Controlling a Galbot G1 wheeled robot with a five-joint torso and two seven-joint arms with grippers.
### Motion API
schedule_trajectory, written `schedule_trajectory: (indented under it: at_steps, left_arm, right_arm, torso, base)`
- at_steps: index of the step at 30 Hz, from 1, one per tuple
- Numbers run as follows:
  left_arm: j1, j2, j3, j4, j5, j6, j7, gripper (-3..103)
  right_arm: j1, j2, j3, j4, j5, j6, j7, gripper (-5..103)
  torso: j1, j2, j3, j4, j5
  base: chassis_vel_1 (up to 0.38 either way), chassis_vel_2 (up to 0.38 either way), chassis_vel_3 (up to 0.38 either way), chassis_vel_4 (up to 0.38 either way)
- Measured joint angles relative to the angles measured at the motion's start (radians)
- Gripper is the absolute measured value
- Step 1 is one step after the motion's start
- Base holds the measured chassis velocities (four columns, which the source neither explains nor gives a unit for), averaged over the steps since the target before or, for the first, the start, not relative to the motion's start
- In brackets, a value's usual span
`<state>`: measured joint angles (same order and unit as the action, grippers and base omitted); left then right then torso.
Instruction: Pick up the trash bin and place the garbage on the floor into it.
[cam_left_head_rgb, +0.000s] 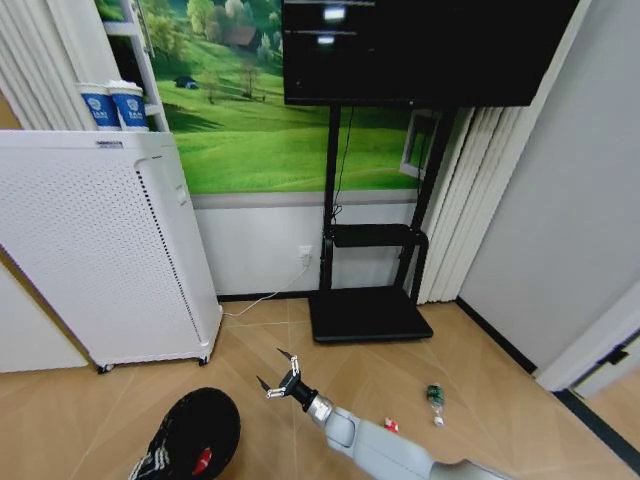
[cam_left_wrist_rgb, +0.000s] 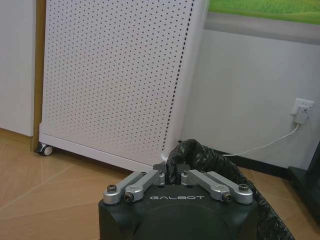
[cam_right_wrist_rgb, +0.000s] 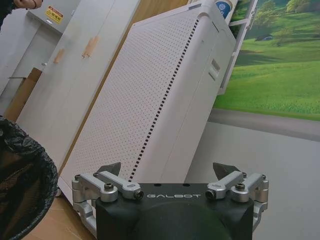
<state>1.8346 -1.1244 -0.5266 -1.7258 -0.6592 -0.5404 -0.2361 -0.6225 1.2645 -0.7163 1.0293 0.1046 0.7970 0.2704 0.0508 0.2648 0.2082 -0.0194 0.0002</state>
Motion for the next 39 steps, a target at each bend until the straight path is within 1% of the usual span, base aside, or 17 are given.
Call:
schedule_trajectory:
  at_steps: [4,6,8,10,15,18,21,22,24,25,26,27,29,30,32,34,39]
  left_arm:
    - [0.004,0.003,-0.003,-0.006,-0.001,0.001,-0.002,8]
    - [0.006,0.0,-0.003,-0.007,-0.001,0.001,-0.002,8]
    - [0.008,-0.004,-0.003,-0.008,0.0,0.0,-0.001,8]
    - [0.012,-0.012,0.0,-0.01,0.004,-0.001,0.004,8]
    - [0.015,-0.02,0.003,-0.01,0.009,-0.005,0.011,8]
    - [0.016,-0.02,0.004,-0.01,0.01,-0.006,0.013,8]
    - [0.015,-0.021,0.006,-0.009,0.01,-0.007,0.012,8]
    - [0.013,-0.021,0.008,-0.009,0.01,-0.006,0.012,8]
    - [0.012,-0.021,0.009,-0.008,0.01,-0.006,0.012,8]
    - [0.01,-0.023,0.011,-0.006,0.011,-0.007,0.012,8]
    - [0.01,-0.026,0.014,-0.005,0.012,-0.006,0.012,8]
    - [0.01,-0.026,0.014,-0.005,0.012,-0.006,0.012,8]
    - [0.017,-0.032,0.014,-0.006,0.018,-0.007,0.013,8]
    - [0.017,-0.032,0.014,-0.006,0.018,-0.007,0.013,8]
    - [0.026,-0.041,0.015,-0.001,0.027,-0.011,0.018,8]
    - [0.033,-0.047,0.015,0.004,0.033,-0.015,0.021,8]
    - [0.078,-0.052,0.01,-0.017,0.044,-0.023,0.022,8]
  right_arm:
    - [0.0,-0.006,0.004,0.009,-0.003,0.0,-0.001,100]
    - [0.002,-0.002,-0.001,0.01,-0.004,0.001,-0.001,100]
    - [0.002,0.005,-0.004,0.008,-0.005,0.001,-0.002,100]
    - [0.002,0.015,-0.011,0.004,0.002,-0.002,-0.003,100]
    - [0.004,0.026,-0.012,-0.01,0.002,-0.004,-0.003,100]
    - [0.004,0.028,-0.012,-0.017,0.003,-0.004,-0.003,100]
    - [0.002,0.029,-0.009,-0.021,-0.004,-0.002,-0.003,100]
    - [0.0,0.03,-0.009,-0.021,-0.011,-0.001,0.001,100]
    - [-0.001,0.03,-0.009,-0.021,-0.016,-0.001,0.007,100]
    - [-0.003,0.031,-0.009,-0.021,-0.052,-0.001,0.035,100]
    - [-0.005,0.032,-0.008,-0.02,-0.072,-0.002,0.054,100]
    - [-0.005,0.032,-0.008,-0.02,-0.072,-0.002,0.054,100]
    - [-0.01,0.029,-0.012,-0.01,-0.079,-0.02,0.087,100]
    - [-0.01,0.029,-0.012,-0.01,-0.079,-0.02,0.087,100]
    - [-0.017,0.026,-0.019,-0.004,-0.08,-0.031,0.103,100]
    - [-0.022,0.026,-0.029,-0.002,-0.082,-0.035,0.107,100]
    - [-0.032,0.05,-0.071,-0.009,-0.074,-0.052,0.128,100]
  torso:
    - [0.0,0.0,0.0,0.0001,-0.0002]
    - [0.0,0.0,0.0,-0.0002,0.0002]
    - [0.0,0.0,0.0,0.0002,-0.0006]
    - [0.0,0.0,0.0,0.0001,0.0]
    - [0.0,0.0,0.0,0.0004,-0.0004]
    - [0.0,0.0,0.0,-0.0003,-0.0002]
    - [0.0,0.0,0.0,0.0001,-0.0006]
    - [0.0,0.0,0.0,-0.0002,-0.0001]
    - [0.0,0.0,0.0,0.0001,0.0001]
    - [0.0,0.0,0.0,-0.0008,0.0]
    - [0.0,0.0,0.0,0.0001,-0.001]
    - [0.0,0.0,0.0,0.0001,-0.001]
    - [0.0,0.0,0.0,0.0,0.0007]
    - [0.0,0.0,0.0,0.0,0.0007]
    - [0.0,0.0,0.0,-0.0003,-0.0008]
    - [0.0,0.0,0.0,-0.0006,-0.0002]
    - [0.0,0.0,0.0,0.001,-0.0002]
  base:
    - [-0.087,-0.284,0.08,0.277]
    - [-0.098,-0.33,0.114,0.323]
    - [-0.137,-0.344,0.114,0.325]
    - [-0.162,-0.308,0.18,0.312]
    - [-0.28,-0.273,0.273,0.29]
    - [-0.372,-0.275,0.343,0.287]
    - [-0.445,-0.313,0.42,0.291]
    - [-0.416,-0.324,0.424,0.315]
    - [-0.428,-0.299,0.424,0.293]
    - [-0.368,-0.289,0.418,0.293]
    - [-0.368,-0.236,0.304,0.271]
    - [-0.368,-0.236,0.304,0.271]
    - [-0.156,-0.209,0.207,0.205]
    - [-0.072,-0.182,0.207,0.205]
    - [-0.049,-0.102,0.101,0.04]
    - [0.0,0.0,0.0,0.0]
    - [0.071,0.056,-0.064,-0.038]
